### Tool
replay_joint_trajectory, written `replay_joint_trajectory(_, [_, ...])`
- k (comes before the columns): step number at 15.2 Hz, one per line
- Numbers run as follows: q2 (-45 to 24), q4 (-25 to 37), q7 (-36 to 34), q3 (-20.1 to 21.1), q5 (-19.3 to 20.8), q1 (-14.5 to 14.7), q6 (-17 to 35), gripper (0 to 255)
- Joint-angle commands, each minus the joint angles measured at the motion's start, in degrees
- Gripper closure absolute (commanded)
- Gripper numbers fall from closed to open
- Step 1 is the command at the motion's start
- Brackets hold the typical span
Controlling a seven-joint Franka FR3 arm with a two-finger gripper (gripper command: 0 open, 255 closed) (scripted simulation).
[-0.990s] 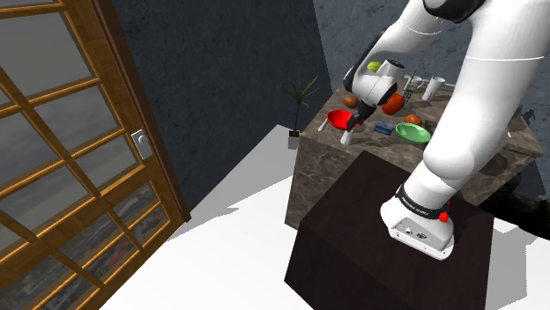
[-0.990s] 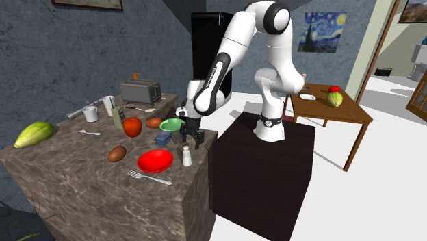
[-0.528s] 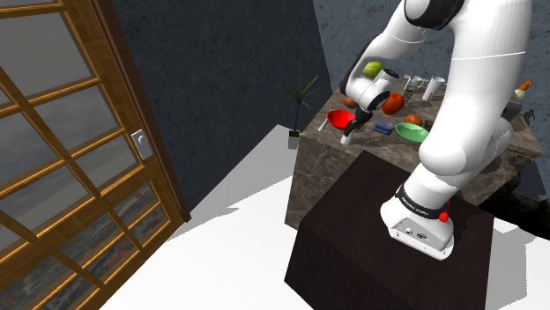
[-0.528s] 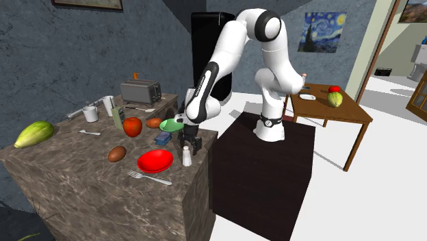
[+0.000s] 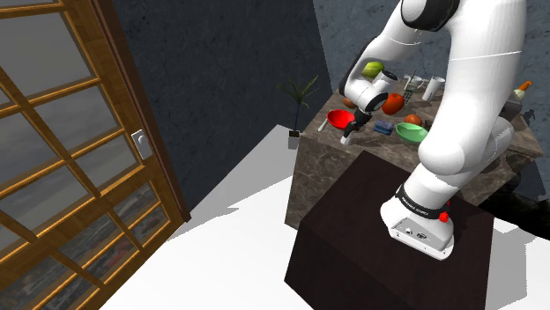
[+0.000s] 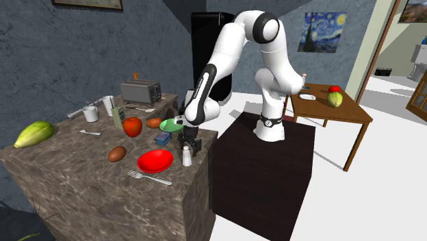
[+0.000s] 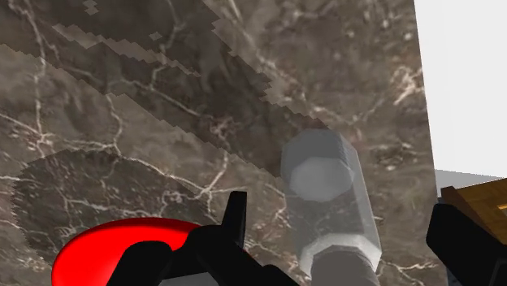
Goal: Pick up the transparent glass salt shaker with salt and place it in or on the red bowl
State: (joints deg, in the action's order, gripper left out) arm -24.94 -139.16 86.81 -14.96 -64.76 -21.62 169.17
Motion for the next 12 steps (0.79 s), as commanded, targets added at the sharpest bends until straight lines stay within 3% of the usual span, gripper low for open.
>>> replay_joint_trajectory(1, [0.0,0.0,0.0,0.0,0.0,0.0,0.0,0])
replay_joint_trajectory(2, [0.0,0.0,0.0,0.0,0.0,0.0,0.0,255])
replay_joint_trajectory(11, [0.0,0.0,0.0,0.0,0.0,0.0,0.0,255])
replay_joint_trajectory(12, [0.9,-0.5,-1.4,-0.9,1.5,0.8,-0.4,255])
